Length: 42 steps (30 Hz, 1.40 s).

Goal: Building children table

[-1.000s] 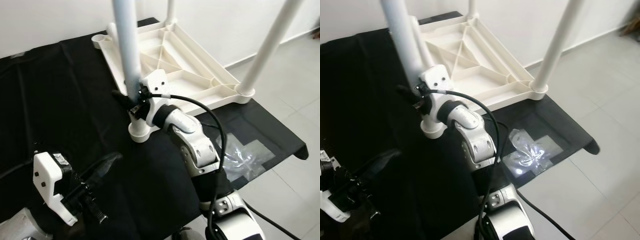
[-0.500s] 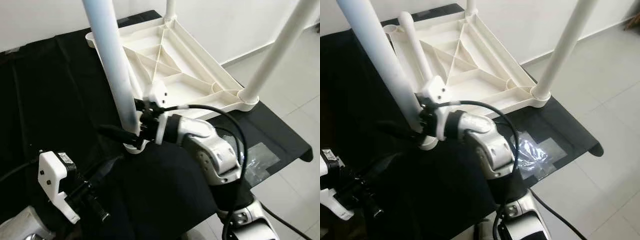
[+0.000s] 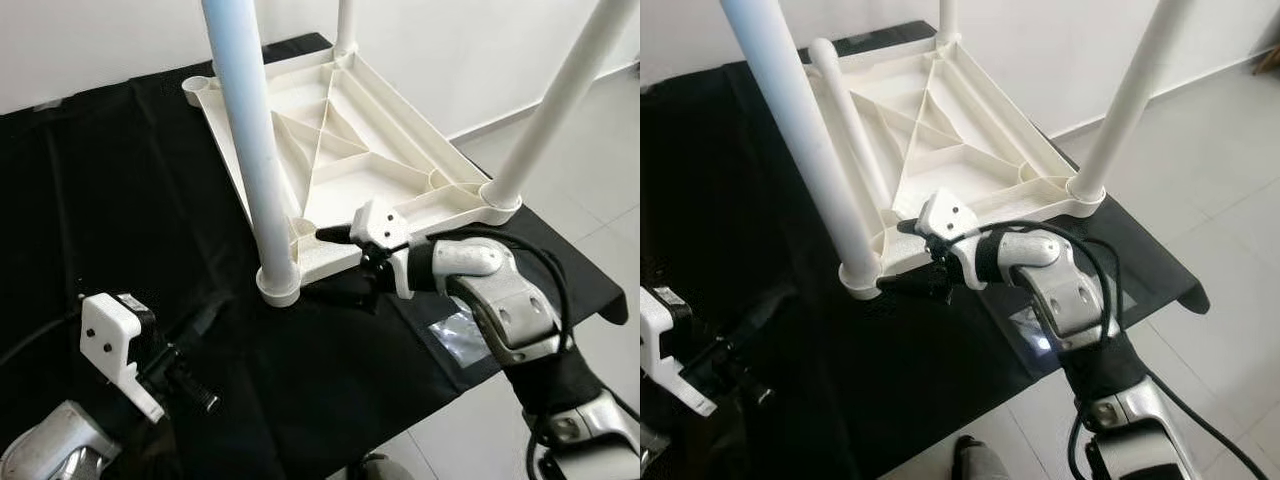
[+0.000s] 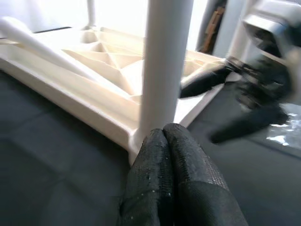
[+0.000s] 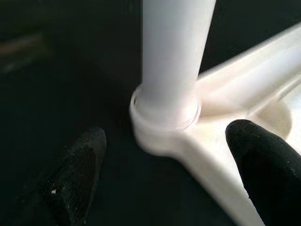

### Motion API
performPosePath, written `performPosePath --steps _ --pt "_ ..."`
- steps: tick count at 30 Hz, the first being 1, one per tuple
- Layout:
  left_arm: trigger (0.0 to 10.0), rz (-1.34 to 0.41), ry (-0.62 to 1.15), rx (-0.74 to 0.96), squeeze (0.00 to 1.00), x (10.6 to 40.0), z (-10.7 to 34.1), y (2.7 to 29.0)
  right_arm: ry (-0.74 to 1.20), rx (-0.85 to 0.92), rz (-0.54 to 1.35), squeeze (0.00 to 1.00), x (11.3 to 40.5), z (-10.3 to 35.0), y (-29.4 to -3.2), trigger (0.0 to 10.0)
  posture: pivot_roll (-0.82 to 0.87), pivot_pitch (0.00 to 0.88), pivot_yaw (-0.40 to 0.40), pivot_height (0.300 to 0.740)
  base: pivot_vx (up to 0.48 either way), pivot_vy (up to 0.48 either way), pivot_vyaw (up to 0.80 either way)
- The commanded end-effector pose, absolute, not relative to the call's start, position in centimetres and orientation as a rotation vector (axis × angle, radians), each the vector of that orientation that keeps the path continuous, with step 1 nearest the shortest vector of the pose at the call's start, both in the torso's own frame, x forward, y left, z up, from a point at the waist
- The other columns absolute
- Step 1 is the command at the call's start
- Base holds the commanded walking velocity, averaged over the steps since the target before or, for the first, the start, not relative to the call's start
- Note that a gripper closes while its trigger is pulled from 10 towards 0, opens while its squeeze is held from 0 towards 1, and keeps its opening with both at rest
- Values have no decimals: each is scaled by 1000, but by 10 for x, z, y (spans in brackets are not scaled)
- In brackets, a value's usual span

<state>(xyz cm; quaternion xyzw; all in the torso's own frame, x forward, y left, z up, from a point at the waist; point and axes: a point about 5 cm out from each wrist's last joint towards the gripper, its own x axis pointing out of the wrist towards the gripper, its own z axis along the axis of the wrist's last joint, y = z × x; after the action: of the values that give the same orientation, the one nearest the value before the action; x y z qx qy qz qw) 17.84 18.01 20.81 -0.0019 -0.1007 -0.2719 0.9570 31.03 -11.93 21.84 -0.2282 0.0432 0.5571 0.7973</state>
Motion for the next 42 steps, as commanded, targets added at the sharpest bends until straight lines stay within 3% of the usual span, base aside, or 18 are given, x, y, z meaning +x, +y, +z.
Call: performPosePath --steps 1,7,12,15,27,35,36,37,42 --pt "10000 -518 -185 -2 0 179 203 183 121 -498 1226 0 305 214 -120 10000 -8 208 1 740 0 0 0" --pt "10000 -481 -145 -7 0 182 188 175 331 -652 1138 0 313 200 -163 10000 -17 202 -6 740 0 0 0" --pt "10000 -462 -109 -41 0 179 175 164 352 -693 992 0 325 206 -187 10000 -22 201 -8 740 0 0 0" --pt "10000 -451 -95 -44 0 179 169 156 337 -668 998 0 324 209 -188 10000 -38 203 -16 740 0 0 0" --pt "10000 -371 -111 -9 0 187 163 147 209 -568 1122 0 314 219 -171 10000 -63 199 -6 740 0 0 0" --pt "10000 -313 -123 12 0 190 162 150 124 -452 1043 0 317 212 -161 10000 -65 194 -4 740 0 0 0" --pt "10000 -272 -120 19 0 193 162 153 87 -368 971 0 316 204 -153 10000 -70 190 -2 740 0 0 0" --pt "10000 -176 -75 18 0 198 157 160 40 -173 857 0 307 189 -135 10000 -71 187 4 740 0 0 0" --pt "10000 -78 -33 -13 0 202 150 168 -14 -11 789 0 290 179 -121 10000 -77 180 8 740 0 0 0"
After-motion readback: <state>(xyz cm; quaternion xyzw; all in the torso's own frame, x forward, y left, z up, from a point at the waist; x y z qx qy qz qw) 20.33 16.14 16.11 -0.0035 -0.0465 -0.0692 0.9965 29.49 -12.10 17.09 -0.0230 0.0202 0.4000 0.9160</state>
